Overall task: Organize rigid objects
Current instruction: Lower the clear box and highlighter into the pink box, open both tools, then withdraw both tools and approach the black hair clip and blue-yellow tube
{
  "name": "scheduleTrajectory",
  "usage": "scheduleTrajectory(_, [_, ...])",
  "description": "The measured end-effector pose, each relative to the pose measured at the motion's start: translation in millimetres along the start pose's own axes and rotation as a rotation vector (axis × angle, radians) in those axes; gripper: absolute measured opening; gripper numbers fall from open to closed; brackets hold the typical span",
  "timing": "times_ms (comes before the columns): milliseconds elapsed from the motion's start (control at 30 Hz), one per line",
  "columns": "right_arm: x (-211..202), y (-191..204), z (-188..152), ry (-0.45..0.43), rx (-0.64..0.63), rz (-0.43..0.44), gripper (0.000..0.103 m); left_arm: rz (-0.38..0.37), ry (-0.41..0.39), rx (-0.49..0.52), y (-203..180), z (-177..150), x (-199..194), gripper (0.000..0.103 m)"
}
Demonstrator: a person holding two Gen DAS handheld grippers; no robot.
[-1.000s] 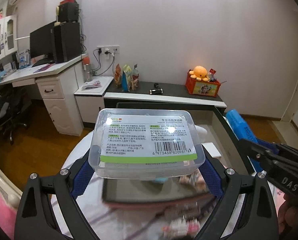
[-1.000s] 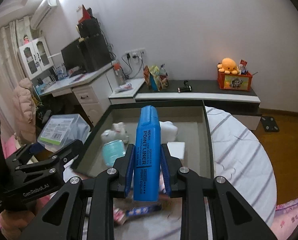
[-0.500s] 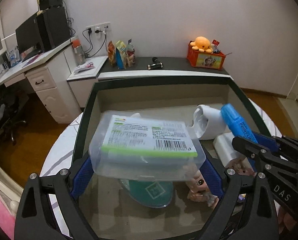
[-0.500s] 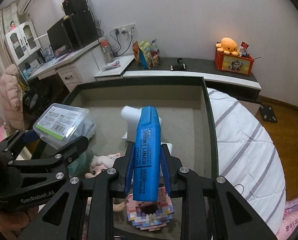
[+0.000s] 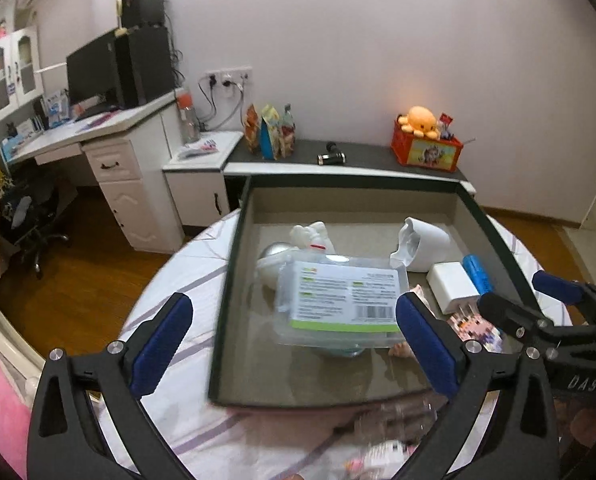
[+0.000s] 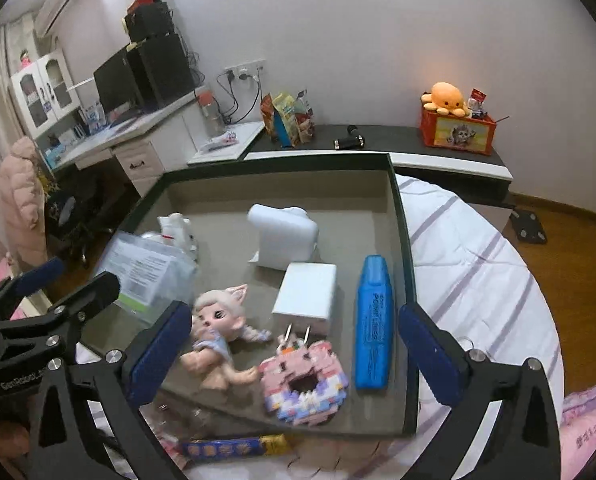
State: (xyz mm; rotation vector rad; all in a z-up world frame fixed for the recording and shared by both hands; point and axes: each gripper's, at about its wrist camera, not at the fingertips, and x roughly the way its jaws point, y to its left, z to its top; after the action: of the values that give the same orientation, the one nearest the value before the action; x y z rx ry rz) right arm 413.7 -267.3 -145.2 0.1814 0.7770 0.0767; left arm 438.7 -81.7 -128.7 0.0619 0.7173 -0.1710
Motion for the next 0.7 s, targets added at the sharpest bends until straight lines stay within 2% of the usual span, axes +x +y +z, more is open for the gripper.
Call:
scheduleTrajectory(333, [-73, 16, -20, -0.093, 0.049, -0.002, 0.103, 0.015, -0.068, -0.018, 18, -21, -72, 0.103])
scheduleTrajectory(700, [-148, 22, -77, -0.183, 0.096, -0.018, 0.103, 0.017, -0.111, -0.046, 31, -53, -144, 0.103])
